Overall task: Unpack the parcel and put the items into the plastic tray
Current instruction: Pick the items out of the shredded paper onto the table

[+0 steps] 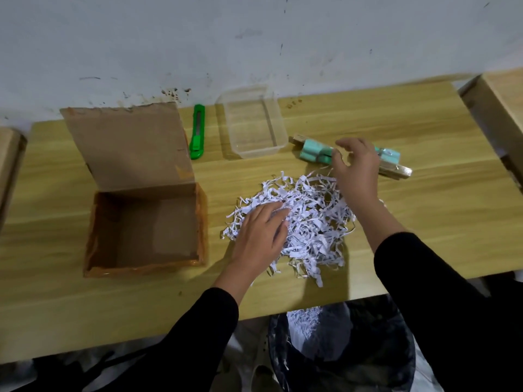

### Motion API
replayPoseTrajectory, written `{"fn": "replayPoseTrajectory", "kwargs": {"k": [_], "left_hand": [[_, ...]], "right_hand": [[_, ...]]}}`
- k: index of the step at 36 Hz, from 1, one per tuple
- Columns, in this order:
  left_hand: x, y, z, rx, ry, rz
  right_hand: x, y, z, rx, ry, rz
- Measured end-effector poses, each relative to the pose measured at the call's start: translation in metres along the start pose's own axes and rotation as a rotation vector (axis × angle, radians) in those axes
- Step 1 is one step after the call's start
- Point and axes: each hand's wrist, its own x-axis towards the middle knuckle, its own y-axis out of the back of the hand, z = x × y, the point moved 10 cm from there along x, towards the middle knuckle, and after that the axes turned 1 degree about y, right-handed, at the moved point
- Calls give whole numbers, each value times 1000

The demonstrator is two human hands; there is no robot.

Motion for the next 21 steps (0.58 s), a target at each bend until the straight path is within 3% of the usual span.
{"fn": "replayPoseTrajectory", "kwargs": {"k": [2, 8, 21], "left_hand": [[0, 0, 0, 8, 0, -3], [-1, -3, -1, 35, -3, -25], [-4, 2, 0, 66, 48, 22]], "right_hand": [[-9, -1, 5, -21, 21, -35], [-26, -39, 7, -177, 131, -364], [-70, -20, 5, -145, 215, -369]]}}
